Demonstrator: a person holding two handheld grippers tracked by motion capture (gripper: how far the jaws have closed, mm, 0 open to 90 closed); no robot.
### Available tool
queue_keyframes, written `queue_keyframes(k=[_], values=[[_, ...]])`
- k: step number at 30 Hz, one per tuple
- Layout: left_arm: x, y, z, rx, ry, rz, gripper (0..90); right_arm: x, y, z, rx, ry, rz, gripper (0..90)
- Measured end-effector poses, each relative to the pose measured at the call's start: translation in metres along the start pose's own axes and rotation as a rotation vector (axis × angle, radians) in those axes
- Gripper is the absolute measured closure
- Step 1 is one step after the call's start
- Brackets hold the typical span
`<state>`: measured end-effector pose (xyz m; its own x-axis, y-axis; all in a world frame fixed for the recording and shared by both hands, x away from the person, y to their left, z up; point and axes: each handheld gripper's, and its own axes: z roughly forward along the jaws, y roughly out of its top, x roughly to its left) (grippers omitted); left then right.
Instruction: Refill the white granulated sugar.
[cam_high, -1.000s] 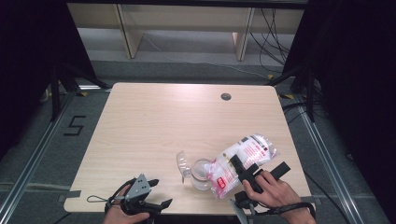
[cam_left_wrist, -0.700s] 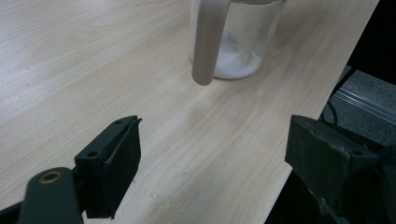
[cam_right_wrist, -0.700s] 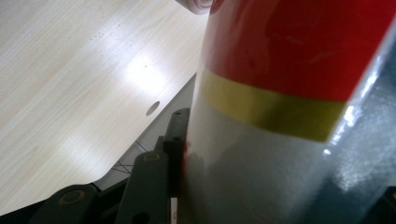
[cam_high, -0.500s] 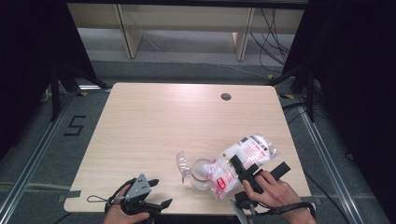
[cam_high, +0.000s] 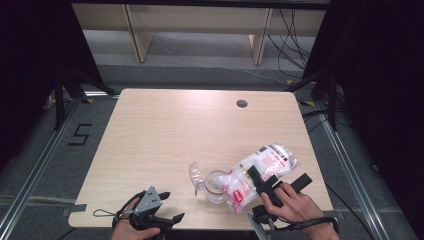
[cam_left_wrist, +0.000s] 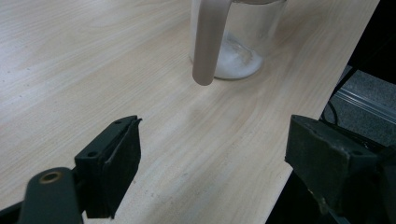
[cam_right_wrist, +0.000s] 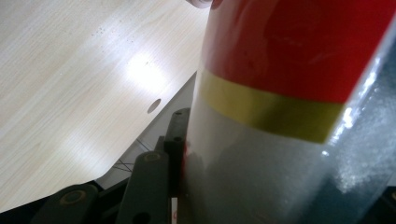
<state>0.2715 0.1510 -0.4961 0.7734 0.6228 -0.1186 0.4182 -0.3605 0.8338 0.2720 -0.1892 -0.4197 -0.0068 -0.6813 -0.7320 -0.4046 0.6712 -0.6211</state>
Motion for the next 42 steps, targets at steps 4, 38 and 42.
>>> queue_keyframes(k=[4,38,42], values=[[0.0001,0.0001,0.0,-0.001,0.001,0.0,17.9,0.0004,0.0,-0.0005,0.001,-0.001,0.007,65.3],[0.0001,0.0003,-0.0001,0.002,0.002,0.002,17.9,0.0032,-0.0035,-0.0042,0.008,0.007,0.072,67.2],[0.0001,0.0004,0.0,0.001,0.001,0.002,17.9,0.0037,-0.0037,-0.0042,0.007,0.007,0.074,67.2]])
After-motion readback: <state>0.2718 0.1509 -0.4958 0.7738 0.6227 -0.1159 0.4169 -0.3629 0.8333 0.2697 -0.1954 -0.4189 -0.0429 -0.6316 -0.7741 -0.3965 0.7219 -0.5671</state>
